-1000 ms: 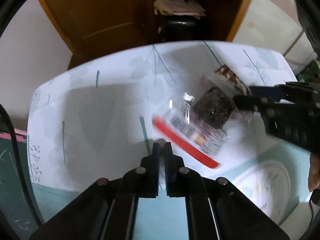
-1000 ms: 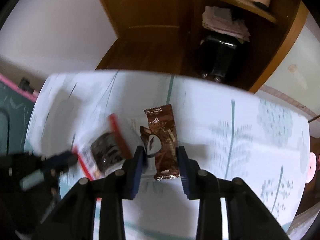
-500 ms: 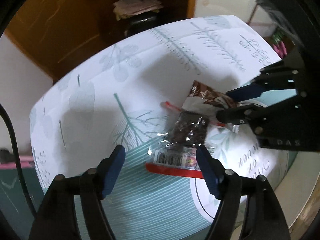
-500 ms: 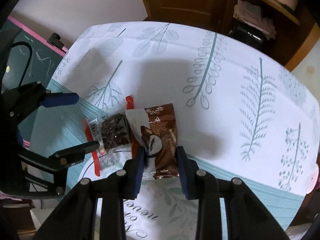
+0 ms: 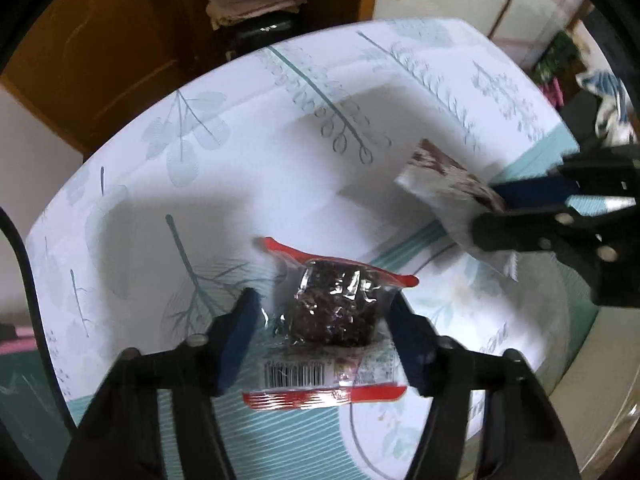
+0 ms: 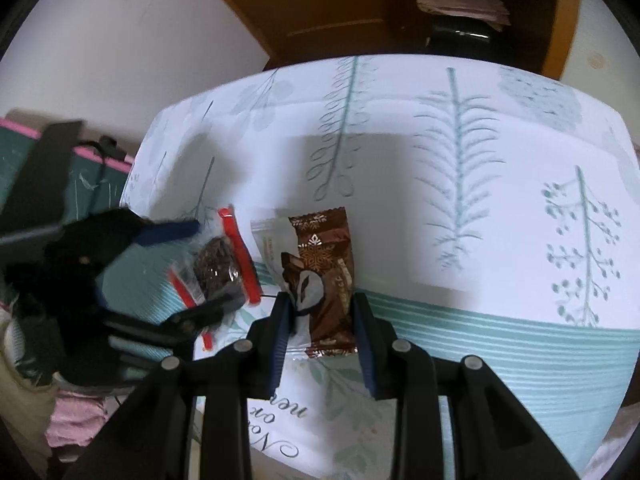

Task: Organize snacks

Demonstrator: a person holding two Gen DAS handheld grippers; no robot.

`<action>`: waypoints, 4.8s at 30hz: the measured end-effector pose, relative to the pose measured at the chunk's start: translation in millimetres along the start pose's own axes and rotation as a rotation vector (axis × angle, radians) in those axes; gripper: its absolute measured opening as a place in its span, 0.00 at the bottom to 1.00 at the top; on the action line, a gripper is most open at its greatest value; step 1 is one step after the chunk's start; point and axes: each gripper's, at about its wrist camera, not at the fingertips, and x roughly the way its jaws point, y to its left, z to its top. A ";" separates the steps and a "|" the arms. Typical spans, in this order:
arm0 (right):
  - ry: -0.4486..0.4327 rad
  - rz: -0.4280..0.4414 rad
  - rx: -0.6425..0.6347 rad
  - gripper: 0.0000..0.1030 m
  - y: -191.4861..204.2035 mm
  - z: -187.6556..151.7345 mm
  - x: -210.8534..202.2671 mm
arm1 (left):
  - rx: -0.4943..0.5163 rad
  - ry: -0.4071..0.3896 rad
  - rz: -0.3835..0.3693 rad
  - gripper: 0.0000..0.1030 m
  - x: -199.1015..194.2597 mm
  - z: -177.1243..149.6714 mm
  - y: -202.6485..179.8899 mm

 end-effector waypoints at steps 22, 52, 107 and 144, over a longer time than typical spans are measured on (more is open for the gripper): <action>-0.478 -0.053 -0.069 0.30 116.8 -127.2 -260.1 | -0.076 -0.388 0.173 0.37 -305.8 -90.1 -88.3; -0.569 -0.147 0.078 0.69 123.8 -344.0 -224.0 | -0.260 -0.428 -0.001 0.94 -247.9 -276.3 -164.8; -0.573 -0.337 -0.014 0.70 179.0 -328.2 -230.8 | -0.420 -0.434 0.270 0.99 -287.1 -293.8 -145.9; -0.542 -0.314 0.001 0.70 176.6 -326.2 -219.9 | -0.415 -0.425 0.307 0.99 -282.9 -293.4 -144.8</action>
